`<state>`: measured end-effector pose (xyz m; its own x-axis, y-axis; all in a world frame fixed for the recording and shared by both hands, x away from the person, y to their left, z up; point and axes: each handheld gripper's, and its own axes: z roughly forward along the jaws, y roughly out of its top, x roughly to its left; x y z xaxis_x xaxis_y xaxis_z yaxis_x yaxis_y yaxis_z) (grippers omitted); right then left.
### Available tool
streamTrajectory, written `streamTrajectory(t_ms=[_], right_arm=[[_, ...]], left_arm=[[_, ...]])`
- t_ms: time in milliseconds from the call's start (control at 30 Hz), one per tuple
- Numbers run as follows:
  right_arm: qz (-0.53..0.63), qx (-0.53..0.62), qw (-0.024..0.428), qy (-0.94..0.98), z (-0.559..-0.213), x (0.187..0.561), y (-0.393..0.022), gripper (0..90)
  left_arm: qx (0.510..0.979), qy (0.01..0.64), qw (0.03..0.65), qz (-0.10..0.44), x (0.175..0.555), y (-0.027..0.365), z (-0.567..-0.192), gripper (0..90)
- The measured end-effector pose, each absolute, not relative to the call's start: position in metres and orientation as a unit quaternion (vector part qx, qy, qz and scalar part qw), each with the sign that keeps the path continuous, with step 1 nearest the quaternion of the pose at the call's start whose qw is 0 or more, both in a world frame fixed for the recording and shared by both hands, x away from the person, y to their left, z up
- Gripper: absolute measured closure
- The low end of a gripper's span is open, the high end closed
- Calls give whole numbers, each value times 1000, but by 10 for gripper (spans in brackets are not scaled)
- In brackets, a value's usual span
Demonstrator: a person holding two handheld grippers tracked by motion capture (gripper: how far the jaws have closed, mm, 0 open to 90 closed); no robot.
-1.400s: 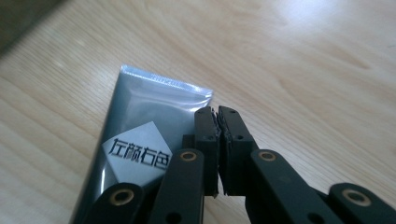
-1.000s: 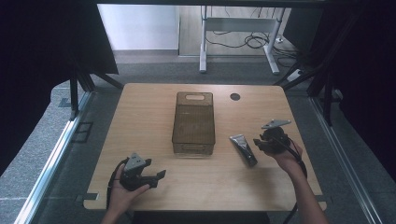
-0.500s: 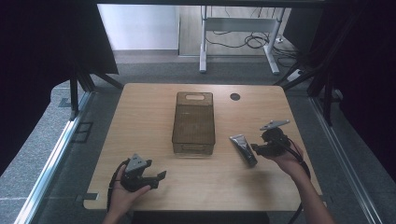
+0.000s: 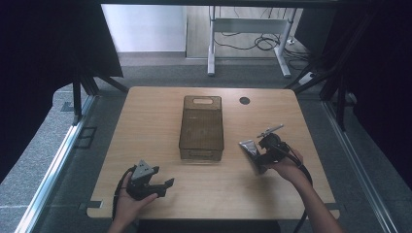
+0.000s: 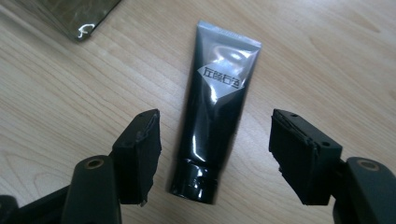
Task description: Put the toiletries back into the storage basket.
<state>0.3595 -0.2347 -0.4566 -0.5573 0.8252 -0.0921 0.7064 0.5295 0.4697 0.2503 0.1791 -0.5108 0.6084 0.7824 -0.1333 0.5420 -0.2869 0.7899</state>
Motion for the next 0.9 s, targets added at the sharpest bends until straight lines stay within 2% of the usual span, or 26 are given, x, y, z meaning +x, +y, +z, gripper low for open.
streamTrajectory(t_ms=[533,900], right_arm=[[157,459,146,862,-474,365,-224,320],[126,479,132,859,-492,379,-221,345]], left_arm=[[793,420,421,136,252,178,-515,250],[791,419,423,138,252,180,-513,250]])
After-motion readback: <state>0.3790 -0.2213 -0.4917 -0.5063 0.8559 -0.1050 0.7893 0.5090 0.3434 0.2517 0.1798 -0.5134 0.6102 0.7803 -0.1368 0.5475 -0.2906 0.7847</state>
